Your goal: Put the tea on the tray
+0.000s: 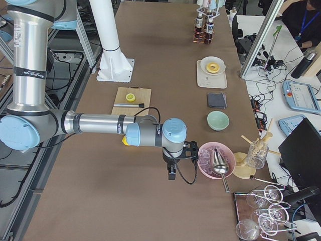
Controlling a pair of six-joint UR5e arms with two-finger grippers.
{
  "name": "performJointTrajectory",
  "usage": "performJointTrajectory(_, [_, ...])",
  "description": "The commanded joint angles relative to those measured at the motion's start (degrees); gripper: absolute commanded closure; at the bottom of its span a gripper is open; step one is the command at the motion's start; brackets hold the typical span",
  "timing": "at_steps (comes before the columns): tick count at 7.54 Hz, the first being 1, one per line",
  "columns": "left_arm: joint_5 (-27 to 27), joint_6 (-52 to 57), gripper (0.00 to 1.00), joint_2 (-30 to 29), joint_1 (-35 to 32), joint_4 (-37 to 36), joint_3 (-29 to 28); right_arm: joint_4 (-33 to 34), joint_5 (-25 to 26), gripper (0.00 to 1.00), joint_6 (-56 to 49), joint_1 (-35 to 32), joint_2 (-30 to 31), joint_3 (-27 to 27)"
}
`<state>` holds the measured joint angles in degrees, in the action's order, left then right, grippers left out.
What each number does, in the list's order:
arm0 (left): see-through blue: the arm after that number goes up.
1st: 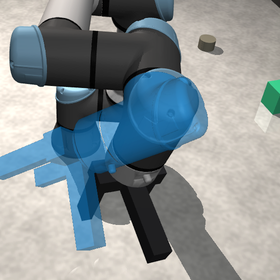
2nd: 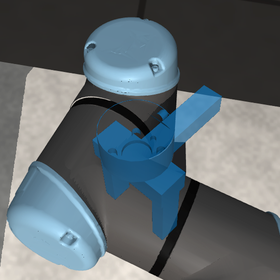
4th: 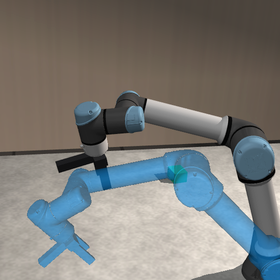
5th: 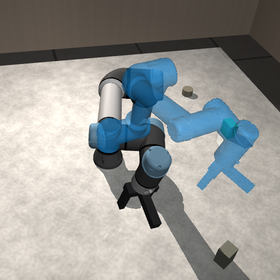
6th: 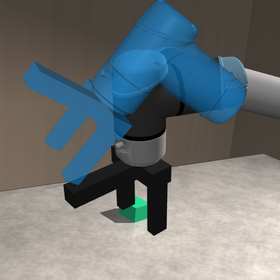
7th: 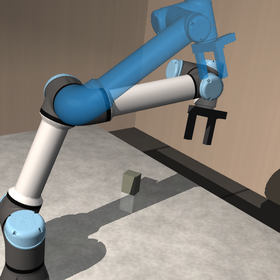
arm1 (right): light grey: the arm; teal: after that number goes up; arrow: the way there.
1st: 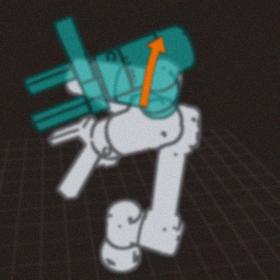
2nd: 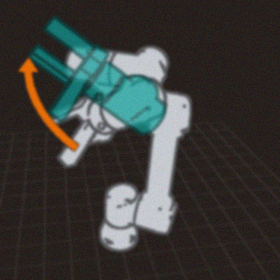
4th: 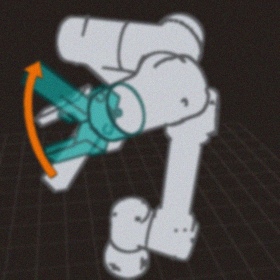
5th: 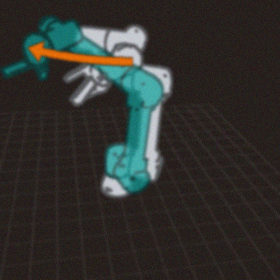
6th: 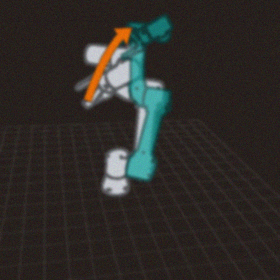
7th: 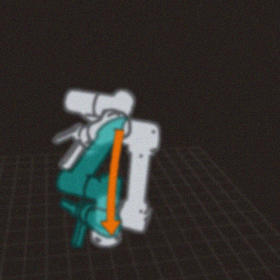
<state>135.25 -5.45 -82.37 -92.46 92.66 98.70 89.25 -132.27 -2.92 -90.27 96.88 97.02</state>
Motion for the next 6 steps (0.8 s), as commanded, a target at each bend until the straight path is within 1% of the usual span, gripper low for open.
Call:
performJointTrajectory(1, [0.1, 0.0, 0.01, 0.0, 0.0, 0.1, 0.1, 0.0, 0.0, 0.00, 0.0, 0.0, 0.1, -0.1])
performJointTrajectory(6, [-0.2, 0.0, 0.01, 0.0, 0.1, 0.0, 0.4, 0.0, -0.1, 0.00, 0.0, 0.0, 0.1, 0.0])
